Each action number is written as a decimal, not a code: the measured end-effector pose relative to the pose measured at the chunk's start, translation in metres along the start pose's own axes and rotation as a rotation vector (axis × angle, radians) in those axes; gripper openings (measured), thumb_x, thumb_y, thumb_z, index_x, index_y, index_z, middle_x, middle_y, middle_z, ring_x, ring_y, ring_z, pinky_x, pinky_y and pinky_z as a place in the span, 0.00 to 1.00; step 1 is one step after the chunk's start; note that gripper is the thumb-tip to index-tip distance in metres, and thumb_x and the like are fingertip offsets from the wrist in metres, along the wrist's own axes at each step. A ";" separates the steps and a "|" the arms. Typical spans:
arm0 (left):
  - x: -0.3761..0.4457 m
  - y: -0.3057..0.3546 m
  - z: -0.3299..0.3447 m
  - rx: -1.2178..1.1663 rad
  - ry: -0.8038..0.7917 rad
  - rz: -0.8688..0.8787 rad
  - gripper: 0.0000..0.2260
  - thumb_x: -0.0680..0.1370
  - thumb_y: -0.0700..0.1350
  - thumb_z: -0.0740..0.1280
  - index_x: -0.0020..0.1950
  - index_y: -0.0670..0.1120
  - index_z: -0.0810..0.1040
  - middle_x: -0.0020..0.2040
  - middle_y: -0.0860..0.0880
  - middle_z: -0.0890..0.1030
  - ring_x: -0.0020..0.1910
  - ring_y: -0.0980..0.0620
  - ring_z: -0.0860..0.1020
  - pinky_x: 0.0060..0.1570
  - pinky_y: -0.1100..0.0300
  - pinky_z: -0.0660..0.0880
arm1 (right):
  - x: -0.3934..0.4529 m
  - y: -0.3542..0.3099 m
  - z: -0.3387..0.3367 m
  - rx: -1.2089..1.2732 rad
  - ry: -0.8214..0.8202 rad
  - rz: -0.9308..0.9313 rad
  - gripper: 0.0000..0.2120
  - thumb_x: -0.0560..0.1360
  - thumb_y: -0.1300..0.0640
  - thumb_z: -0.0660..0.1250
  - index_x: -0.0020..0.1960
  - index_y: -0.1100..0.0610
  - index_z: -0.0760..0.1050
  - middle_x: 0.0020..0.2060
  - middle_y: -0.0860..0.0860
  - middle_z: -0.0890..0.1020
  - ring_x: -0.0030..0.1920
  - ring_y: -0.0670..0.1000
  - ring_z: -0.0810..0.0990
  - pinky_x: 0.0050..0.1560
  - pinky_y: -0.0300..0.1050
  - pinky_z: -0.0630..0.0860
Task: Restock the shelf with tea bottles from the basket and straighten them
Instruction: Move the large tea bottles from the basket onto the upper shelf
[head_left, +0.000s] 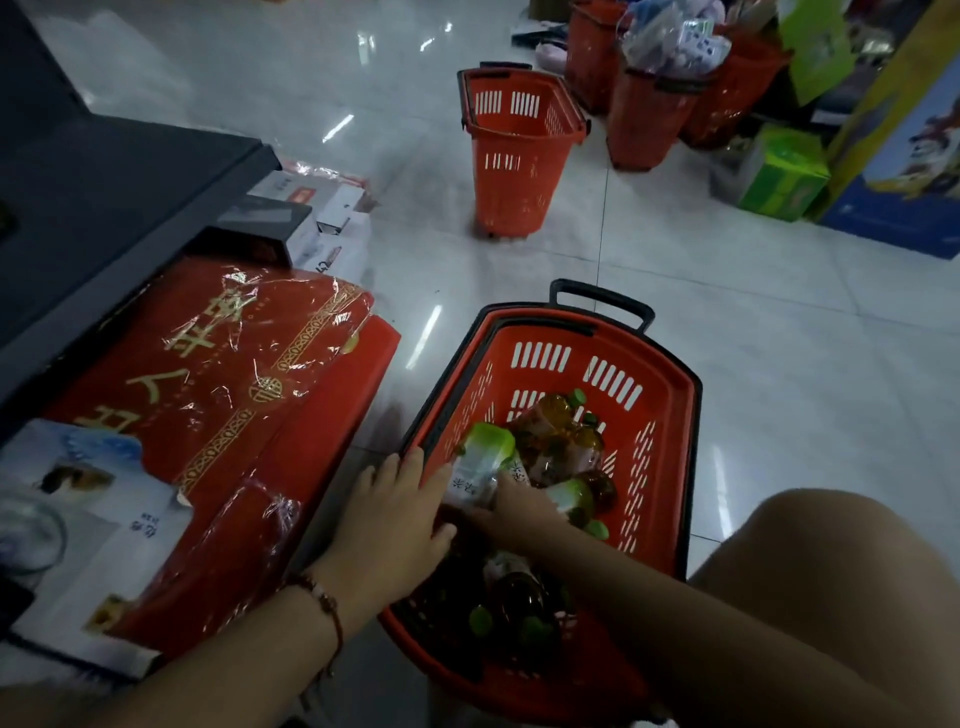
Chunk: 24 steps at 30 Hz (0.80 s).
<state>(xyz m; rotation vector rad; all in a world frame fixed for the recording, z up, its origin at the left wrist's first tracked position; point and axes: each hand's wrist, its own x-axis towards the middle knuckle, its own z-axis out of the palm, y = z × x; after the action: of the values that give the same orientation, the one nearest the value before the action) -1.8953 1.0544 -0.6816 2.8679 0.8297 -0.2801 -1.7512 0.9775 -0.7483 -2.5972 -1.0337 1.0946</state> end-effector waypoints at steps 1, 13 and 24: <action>0.002 0.001 0.000 -0.002 0.003 0.012 0.32 0.78 0.60 0.58 0.78 0.54 0.51 0.77 0.46 0.57 0.75 0.44 0.57 0.73 0.49 0.55 | 0.005 -0.001 0.002 0.000 0.002 0.038 0.24 0.78 0.40 0.63 0.65 0.56 0.69 0.61 0.54 0.77 0.59 0.54 0.77 0.59 0.50 0.76; 0.017 -0.006 -0.001 -0.093 0.024 0.017 0.32 0.78 0.60 0.58 0.78 0.53 0.49 0.78 0.47 0.55 0.76 0.45 0.55 0.74 0.49 0.56 | 0.066 -0.011 0.011 0.361 0.070 0.349 0.37 0.77 0.32 0.54 0.78 0.54 0.59 0.70 0.60 0.71 0.69 0.64 0.69 0.68 0.61 0.67; 0.021 -0.016 -0.005 -0.148 0.051 0.026 0.32 0.78 0.59 0.59 0.78 0.53 0.48 0.78 0.47 0.55 0.76 0.47 0.55 0.73 0.50 0.56 | 0.079 0.006 -0.010 1.013 0.109 0.203 0.29 0.73 0.52 0.74 0.67 0.54 0.61 0.59 0.55 0.74 0.46 0.51 0.78 0.38 0.44 0.77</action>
<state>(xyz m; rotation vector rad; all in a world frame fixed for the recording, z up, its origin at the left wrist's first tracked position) -1.8856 1.0797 -0.6827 2.7558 0.7855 -0.1369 -1.7017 1.0250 -0.7890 -1.8888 -0.0852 1.0923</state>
